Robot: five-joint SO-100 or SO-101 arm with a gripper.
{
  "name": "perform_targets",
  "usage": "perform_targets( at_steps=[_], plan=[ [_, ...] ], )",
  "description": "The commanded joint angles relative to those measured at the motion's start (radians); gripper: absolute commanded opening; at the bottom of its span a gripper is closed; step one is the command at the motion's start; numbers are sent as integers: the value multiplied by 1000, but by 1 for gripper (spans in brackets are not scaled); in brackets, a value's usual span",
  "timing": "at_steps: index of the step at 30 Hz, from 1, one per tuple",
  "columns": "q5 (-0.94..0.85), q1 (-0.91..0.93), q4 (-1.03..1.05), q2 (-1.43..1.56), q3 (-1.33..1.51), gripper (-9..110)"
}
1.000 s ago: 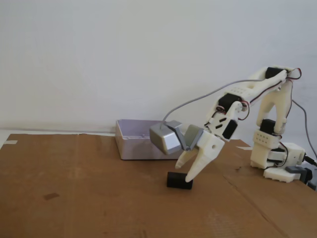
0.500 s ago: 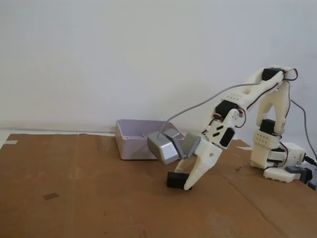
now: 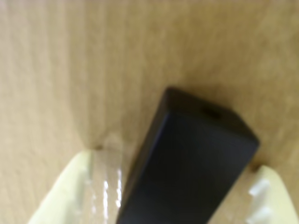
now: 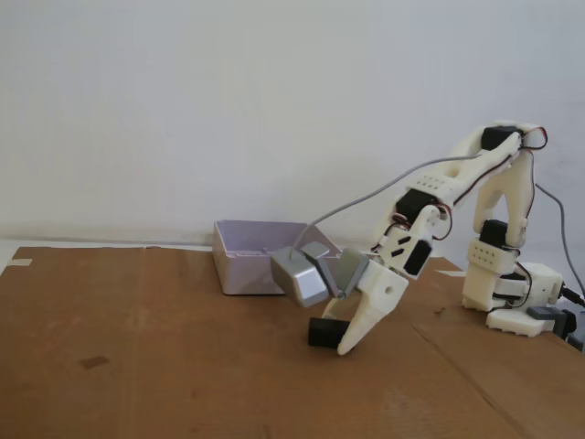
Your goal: Grasp a block and put it in the box.
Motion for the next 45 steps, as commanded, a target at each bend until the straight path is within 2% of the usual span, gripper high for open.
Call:
perform_targets(
  at_steps=[1, 19, 27, 45],
  plan=[
    [3, 15, -63, 3, -66, 41],
    [-3, 44, -64, -11, -64, 40],
    [-3, 41, -58, -11, -61, 26],
    [-3, 40, -63, 2, -12, 13]
  ],
)
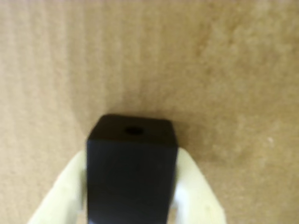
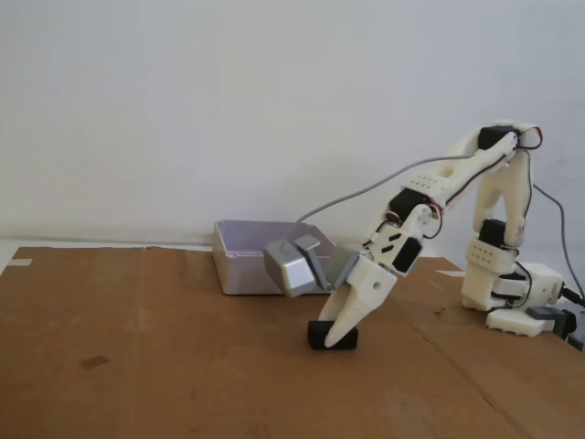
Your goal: Grasp a block and put it in the box.
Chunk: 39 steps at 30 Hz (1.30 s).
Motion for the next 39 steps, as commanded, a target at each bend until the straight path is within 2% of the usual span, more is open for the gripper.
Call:
perform_targets(
  at_steps=[1, 10, 21, 39],
  plan=[
    [6, -6, -23, 21, -12, 12],
    [6, -8, -23, 25, -15, 3],
    [5, -12, -23, 35, -26, 3],
    [3, 17, -23, 313, -18, 3]
  ],
)
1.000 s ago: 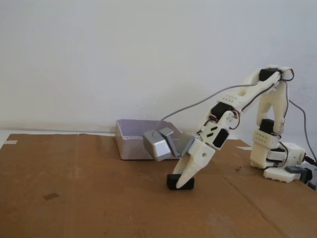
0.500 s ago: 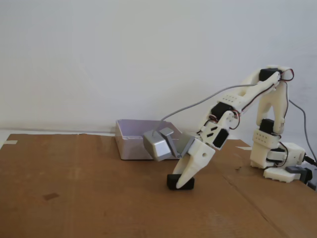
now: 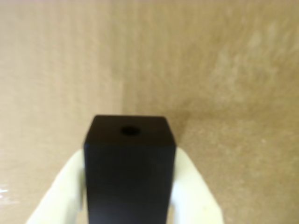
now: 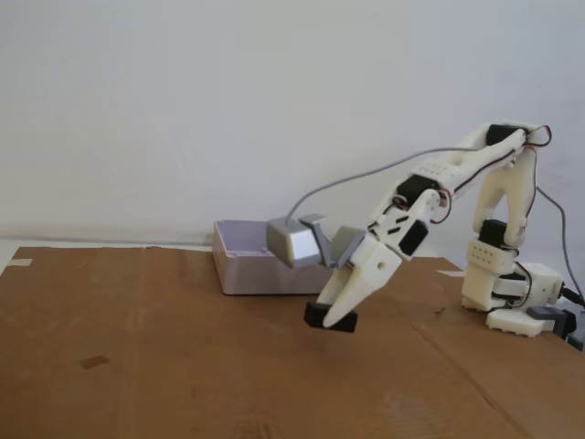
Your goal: Grasp a block and put it in the box.
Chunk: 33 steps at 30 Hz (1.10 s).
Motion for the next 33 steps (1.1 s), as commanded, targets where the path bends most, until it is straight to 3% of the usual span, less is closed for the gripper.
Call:
perform_targets(
  at_steps=[1, 33],
  plan=[
    [-6, 29, -23, 179, -18, 3],
    [-6, 344, -26, 480, -31, 3]
  ],
)
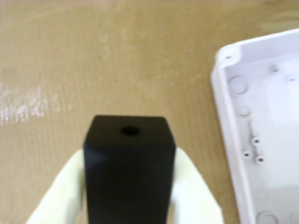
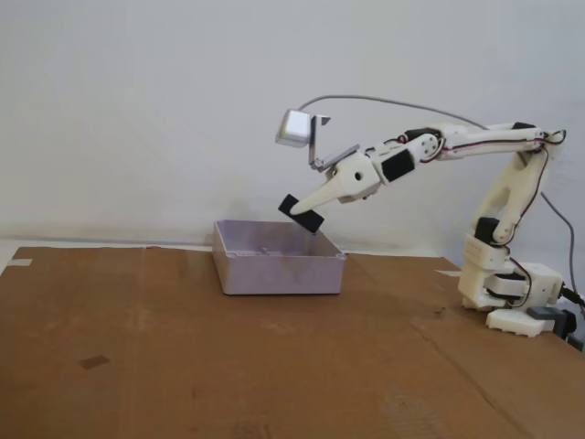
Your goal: Grasp a block and put it in the box.
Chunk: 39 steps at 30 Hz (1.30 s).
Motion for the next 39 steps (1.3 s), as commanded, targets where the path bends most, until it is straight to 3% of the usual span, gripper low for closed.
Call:
perform_targets(
  at_steps=[1, 21, 39],
  plan=[
    [-6, 44, -28, 127, -32, 3],
    [-103, 298, -28, 110, -77, 3],
    [-106, 362, -29, -81, -160, 3]
  ],
)
